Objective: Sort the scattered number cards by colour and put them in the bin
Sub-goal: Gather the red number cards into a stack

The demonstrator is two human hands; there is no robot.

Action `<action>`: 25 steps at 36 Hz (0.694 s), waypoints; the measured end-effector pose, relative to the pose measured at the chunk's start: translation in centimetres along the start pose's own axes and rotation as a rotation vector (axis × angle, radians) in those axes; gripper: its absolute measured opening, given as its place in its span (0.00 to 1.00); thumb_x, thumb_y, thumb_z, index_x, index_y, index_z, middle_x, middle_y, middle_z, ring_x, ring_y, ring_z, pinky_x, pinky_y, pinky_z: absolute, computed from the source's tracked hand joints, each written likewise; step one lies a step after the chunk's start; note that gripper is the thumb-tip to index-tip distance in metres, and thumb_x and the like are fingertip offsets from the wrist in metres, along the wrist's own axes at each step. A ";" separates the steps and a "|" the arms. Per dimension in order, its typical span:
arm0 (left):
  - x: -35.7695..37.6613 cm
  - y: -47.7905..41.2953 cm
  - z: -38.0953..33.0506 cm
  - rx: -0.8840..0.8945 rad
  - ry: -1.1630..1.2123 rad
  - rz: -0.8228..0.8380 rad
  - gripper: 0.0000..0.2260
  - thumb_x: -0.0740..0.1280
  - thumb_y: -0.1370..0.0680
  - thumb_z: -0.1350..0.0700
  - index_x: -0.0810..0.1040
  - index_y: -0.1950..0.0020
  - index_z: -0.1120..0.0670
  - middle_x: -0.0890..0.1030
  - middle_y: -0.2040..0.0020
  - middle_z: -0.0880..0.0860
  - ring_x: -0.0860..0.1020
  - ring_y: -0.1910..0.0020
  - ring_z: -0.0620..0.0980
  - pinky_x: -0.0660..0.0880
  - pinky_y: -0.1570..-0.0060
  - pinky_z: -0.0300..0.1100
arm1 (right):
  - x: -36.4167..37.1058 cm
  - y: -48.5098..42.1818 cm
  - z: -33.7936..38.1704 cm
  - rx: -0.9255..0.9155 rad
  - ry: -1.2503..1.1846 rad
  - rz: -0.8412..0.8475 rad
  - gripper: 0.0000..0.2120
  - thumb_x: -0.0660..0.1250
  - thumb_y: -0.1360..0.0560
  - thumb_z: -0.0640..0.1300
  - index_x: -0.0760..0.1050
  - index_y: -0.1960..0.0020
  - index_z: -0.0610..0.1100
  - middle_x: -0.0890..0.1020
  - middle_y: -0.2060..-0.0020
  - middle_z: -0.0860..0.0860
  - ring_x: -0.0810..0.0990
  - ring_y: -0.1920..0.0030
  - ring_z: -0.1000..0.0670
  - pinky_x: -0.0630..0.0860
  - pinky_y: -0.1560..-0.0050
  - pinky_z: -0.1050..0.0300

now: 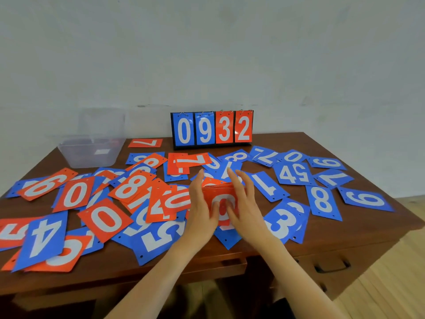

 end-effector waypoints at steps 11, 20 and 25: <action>0.0 -0.9 -0.2 -0.157 0.091 0.034 0.30 0.63 0.21 0.58 0.51 0.24 0.46 0.58 0.26 0.48 0.61 0.32 0.40 0.70 0.55 0.20 | 0.2 -0.5 -0.4 0.339 -0.144 -0.028 0.31 0.63 0.21 0.42 0.51 0.25 0.51 0.67 0.39 0.55 0.72 0.42 0.57 0.72 0.58 0.75; 0.7 -1.3 0.5 -0.394 0.239 0.084 0.22 0.58 0.18 0.59 0.58 0.25 0.50 0.70 0.33 0.48 0.71 0.36 0.48 0.69 0.37 0.42 | 1.2 -0.8 -1.1 0.534 -0.383 -0.017 0.29 0.65 0.22 0.43 0.54 0.27 0.48 0.71 0.41 0.54 0.73 0.44 0.54 0.73 0.57 0.71; 0.4 -0.9 0.9 -0.505 0.572 0.074 0.17 0.63 0.21 0.61 0.67 0.34 0.49 0.77 0.38 0.52 0.76 0.39 0.51 0.76 0.42 0.51 | -1.6 -2.0 -0.5 0.310 -0.160 0.157 0.10 0.62 0.20 0.44 0.64 0.42 0.51 0.74 0.52 0.61 0.76 0.50 0.58 0.73 0.57 0.73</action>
Point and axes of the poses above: each hand's wrist, its own y-axis away from the middle knuckle, its own x-axis out of the palm, z = x × y, the point moved 1 cm from there along -y, towards the middle knuckle
